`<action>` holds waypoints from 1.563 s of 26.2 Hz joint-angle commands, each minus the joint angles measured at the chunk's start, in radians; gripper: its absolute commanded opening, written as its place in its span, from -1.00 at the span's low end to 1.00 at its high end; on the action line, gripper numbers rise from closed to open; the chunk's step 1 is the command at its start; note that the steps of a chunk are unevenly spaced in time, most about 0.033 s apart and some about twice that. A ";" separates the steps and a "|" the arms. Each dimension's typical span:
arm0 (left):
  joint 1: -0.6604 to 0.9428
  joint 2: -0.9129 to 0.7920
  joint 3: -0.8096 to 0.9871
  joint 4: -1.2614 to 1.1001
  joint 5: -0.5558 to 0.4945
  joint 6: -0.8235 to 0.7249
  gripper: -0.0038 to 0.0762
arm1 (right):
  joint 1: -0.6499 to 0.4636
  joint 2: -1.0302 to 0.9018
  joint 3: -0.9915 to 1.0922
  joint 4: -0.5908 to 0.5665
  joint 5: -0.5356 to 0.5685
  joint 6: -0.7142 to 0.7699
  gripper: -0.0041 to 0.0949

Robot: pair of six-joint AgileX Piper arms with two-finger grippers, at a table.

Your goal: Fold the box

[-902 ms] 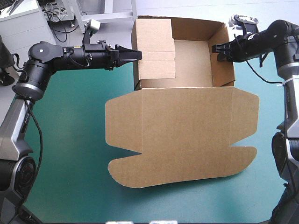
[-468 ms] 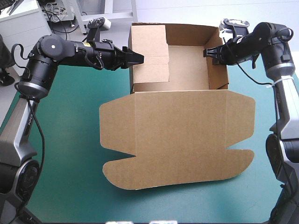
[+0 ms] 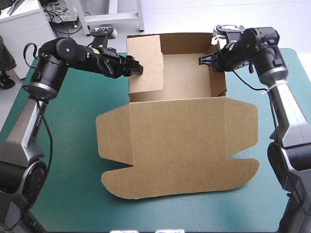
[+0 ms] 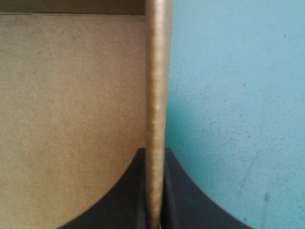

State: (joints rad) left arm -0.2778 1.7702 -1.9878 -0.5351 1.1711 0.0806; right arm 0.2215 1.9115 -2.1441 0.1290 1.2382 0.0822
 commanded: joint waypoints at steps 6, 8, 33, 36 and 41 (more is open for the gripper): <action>-0.008 -0.019 -0.100 0.162 0.104 -0.081 0.20 | 0.037 -0.058 -0.025 0.033 -0.067 0.054 -0.95; -0.008 -0.019 -0.100 0.167 0.127 -0.081 0.20 | 0.039 -0.058 -0.025 0.035 -0.060 0.058 -0.95; -0.092 0.069 -0.116 0.409 0.128 -0.156 -0.08 | 0.084 -0.003 -0.025 0.002 0.007 0.112 -0.95; -0.092 0.088 -0.116 0.411 0.128 -0.164 -0.21 | 0.086 0.012 -0.025 0.006 0.007 0.127 -0.95; -0.092 0.120 -0.116 0.438 0.128 -0.209 -0.99 | 0.086 0.021 -0.025 -0.012 0.007 0.127 -0.95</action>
State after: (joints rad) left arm -0.3639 1.9306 -2.0754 -0.0739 1.2560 -0.1077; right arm 0.3009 1.9907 -2.1382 0.0643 1.2446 0.2025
